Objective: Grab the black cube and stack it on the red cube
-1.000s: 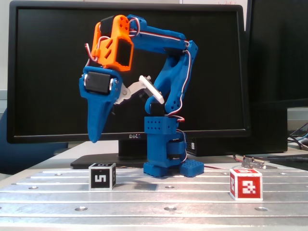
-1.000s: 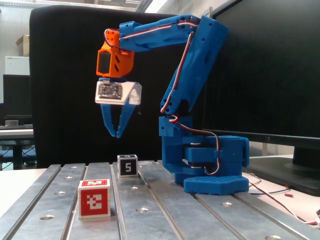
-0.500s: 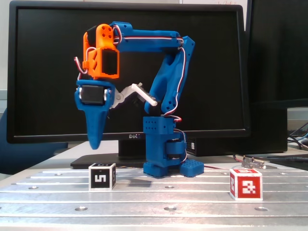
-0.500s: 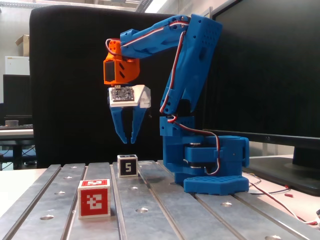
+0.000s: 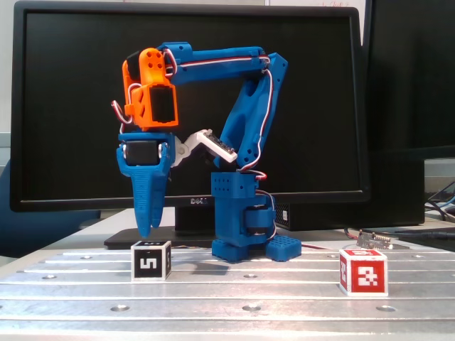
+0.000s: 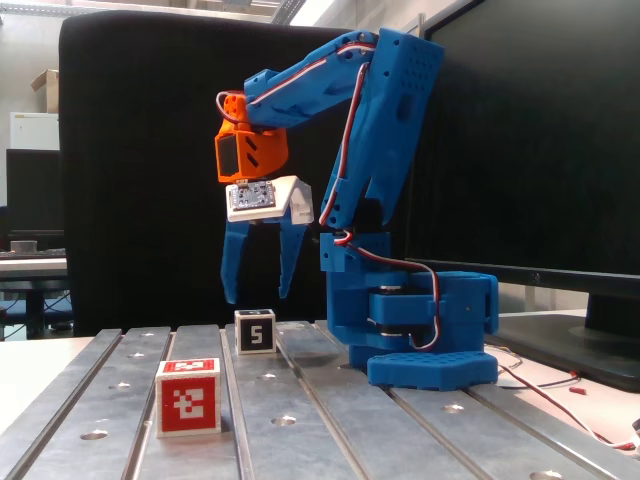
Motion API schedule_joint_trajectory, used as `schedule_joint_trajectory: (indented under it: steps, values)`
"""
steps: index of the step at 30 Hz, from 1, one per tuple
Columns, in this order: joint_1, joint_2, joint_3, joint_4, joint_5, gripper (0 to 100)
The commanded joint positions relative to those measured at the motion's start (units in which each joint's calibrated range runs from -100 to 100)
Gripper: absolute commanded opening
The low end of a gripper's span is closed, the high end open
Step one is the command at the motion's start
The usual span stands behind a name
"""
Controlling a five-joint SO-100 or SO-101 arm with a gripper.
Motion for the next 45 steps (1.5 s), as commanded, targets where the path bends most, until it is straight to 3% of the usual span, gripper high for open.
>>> schedule_joint_trajectory:
  steps: [1, 14, 45]
  values:
    - [-0.1, -0.4, 0.1, 0.1, -0.2, 27]
    - [-1.3, 0.1, 0.5, -0.3, -0.2, 27]
    - [-1.3, 0.3, 11.9, -15.3, 0.1, 27]
